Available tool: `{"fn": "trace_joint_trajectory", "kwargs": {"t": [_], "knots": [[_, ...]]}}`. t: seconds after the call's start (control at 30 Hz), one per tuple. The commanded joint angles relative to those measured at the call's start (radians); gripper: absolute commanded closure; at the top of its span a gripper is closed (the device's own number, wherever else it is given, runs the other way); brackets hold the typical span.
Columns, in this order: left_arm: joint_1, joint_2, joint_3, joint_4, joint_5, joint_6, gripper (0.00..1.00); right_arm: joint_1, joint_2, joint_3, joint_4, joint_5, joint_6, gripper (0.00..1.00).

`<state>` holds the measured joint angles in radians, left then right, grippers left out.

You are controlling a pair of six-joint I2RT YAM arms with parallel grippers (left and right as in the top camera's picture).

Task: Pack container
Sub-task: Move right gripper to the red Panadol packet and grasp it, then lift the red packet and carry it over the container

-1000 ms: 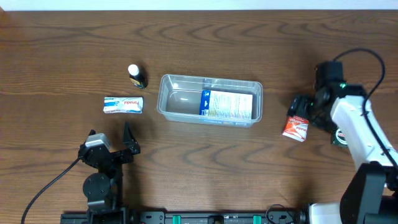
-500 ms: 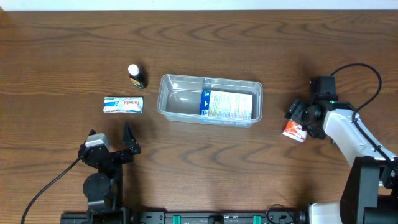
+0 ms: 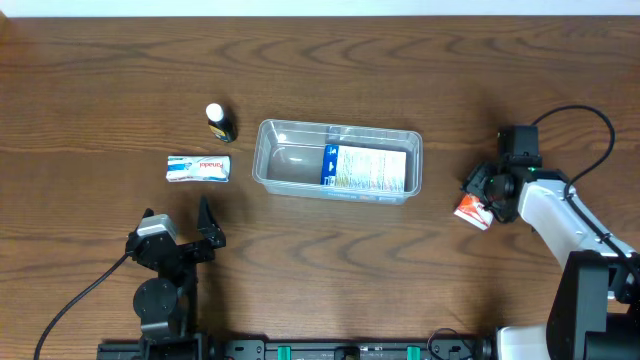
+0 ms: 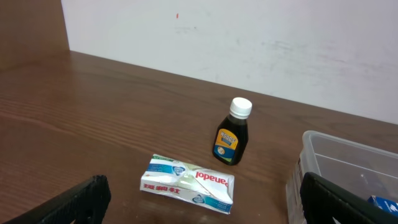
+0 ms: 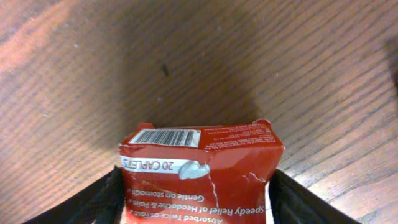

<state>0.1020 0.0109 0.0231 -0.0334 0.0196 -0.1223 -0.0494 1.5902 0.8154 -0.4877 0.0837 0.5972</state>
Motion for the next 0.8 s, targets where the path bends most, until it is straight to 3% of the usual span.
{"fn": "trace_joint_trajectory", "kwargs": {"t": [0.0, 0.23, 0.43, 0.5, 0.77], "knots": [[0.004, -0.007, -0.019, -0.037, -0.013, 0.017, 0.02, -0.002, 0.000, -0.022, 0.006, 0.018, 0.009, 0.22], [0.004, -0.007, -0.019, -0.037, -0.013, 0.017, 0.02, -0.002, 0.000, -0.045, 0.037, 0.040, 0.046, 0.21], [0.004, -0.007, -0.019, -0.037, -0.012, 0.017, 0.02, -0.002, 0.008, -0.051, 0.054, 0.040, 0.044, 0.50], [0.004, -0.007, -0.019, -0.037, -0.013, 0.017, 0.02, -0.002, 0.008, -0.051, 0.054, 0.040, 0.035, 0.55], [0.004, -0.007, -0.019, -0.037, -0.013, 0.017, 0.02, -0.002, -0.007, -0.043, 0.049, 0.019, -0.037, 0.49]]}}
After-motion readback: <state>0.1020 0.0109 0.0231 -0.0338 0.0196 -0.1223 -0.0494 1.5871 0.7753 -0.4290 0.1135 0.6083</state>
